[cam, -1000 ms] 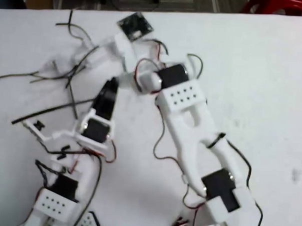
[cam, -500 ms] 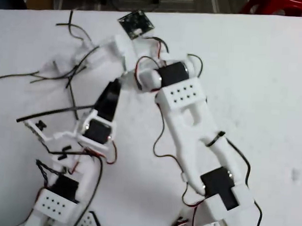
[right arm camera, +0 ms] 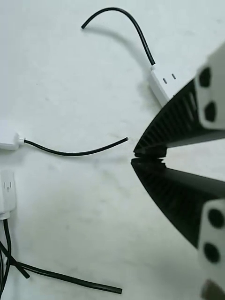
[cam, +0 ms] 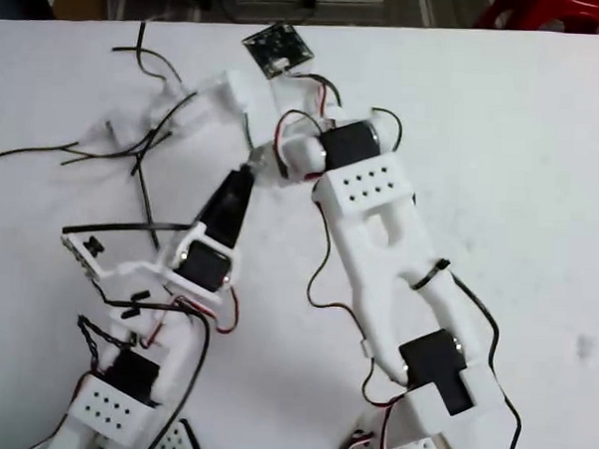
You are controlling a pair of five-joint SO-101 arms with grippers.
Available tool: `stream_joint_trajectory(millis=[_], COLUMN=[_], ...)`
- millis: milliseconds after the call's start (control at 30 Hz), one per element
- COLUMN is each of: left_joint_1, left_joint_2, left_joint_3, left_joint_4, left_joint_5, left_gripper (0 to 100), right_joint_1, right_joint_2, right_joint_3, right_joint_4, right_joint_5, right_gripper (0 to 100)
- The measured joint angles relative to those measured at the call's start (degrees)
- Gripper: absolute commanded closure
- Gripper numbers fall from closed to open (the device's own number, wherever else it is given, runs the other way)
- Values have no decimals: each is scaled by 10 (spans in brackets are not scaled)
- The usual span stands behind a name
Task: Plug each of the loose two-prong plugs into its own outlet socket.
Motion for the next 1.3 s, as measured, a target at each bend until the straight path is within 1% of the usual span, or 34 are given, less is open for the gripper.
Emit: stream_joint_trajectory(millis=[133, 267, 333, 500, 633, 767, 867, 1000, 1167, 1300], left_joint_1=[5, -14, -25, -30, -32, -32, -15, 12, 17, 51], left_joint_2=[9, 11, 10, 10, 10, 16, 68, 177, 325, 449], left_joint_3=[7, 7, -7, -74, -107, -136, -188, -283, -406, -505], left_joint_4=[13, 25, 61, 182, 216, 254, 298, 360, 425, 482], left_joint_5=[1, 0, -10, -109, -127, -140, -200, -286, -331, -367], left_gripper=[976, 976, 976, 976, 976, 976, 976, 976, 976, 976], right_joint_1=[40, 113, 152, 248, 321, 375, 412, 438, 488, 538], right_joint_2=[-3, -2, -2, -2, -2, -2, -2, -2, -2, -2], right_joint_3=[-40, -67, -70, -70, -47, 24, 86, 178, 264, 309], right_joint_4=[27, 69, 86, 143, 178, 185, 170, 130, 87, 64], right_joint_5=[-1, -1, -1, -1, -1, -1, -1, -1, -1, -1], right_gripper=[981, 981, 981, 981, 981, 981, 981, 981, 981, 981])
